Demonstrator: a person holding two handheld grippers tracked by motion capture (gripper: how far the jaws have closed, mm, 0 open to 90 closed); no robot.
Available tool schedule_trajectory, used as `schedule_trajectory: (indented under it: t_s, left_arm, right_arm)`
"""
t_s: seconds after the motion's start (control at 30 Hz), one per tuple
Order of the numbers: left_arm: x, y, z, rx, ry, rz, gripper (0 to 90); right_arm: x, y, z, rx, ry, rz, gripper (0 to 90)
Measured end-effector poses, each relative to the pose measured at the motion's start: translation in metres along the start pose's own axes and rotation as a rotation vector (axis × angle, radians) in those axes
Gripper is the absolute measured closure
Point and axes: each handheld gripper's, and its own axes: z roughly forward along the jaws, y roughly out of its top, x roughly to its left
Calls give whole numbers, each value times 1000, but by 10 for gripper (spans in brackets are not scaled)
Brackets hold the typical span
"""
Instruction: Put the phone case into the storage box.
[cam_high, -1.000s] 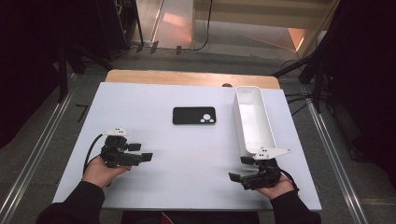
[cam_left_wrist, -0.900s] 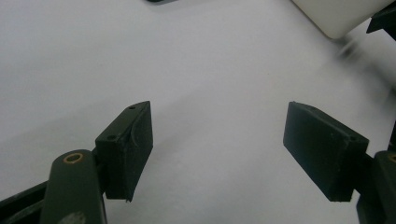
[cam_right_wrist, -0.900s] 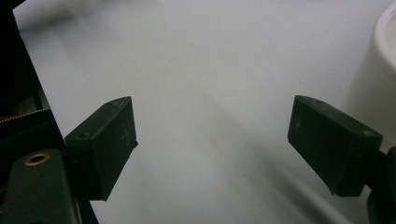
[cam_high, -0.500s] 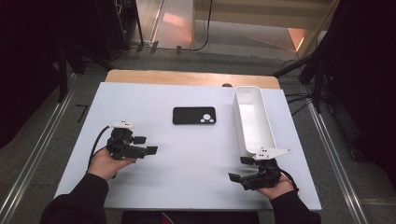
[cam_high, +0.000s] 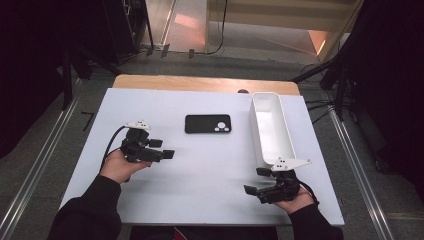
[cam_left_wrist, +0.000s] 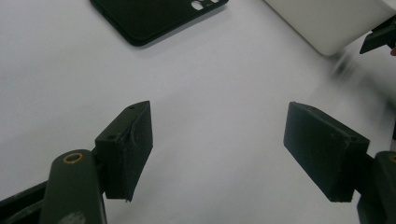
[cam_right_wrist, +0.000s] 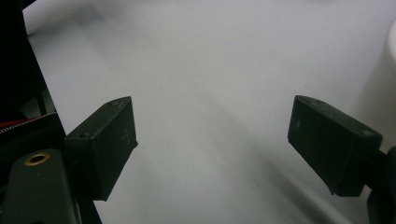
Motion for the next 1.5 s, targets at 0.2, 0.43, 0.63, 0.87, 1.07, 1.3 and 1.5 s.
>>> schedule_trajectory:
  t_s: [0.2, 0.43, 0.63, 0.87, 1.07, 1.3, 1.5]
  left_arm:
    - [1, 9, 4, 9, -11, 4, 235]
    - [4, 22, 11, 9, -3, 22, 235]
    - [5, 36, 14, 8, 21, 42, 235]
    - [9, 50, 22, 11, 10, 46, 235]
    - [14, 63, 32, 15, 9, 55, 235]
    - [18, 79, 45, 23, 2, 64, 235]
    - [23, 91, 49, 31, 9, 70, 236]
  right_arm:
    - [0, 0, -1, 1, 0, 5, 138]
    - [0, 0, 0, 2, 1, 2, 138]
    - [-1, 0, 0, 6, 4, 6, 137]
    - [-1, 0, 0, 3, 8, 4, 138]
    - [0, 1, 1, 2, 9, 8, 137]
    - [-1, 0, 0, -3, 12, 7, 138]
    - [-1, 0, 0, -2, 12, 3, 138]
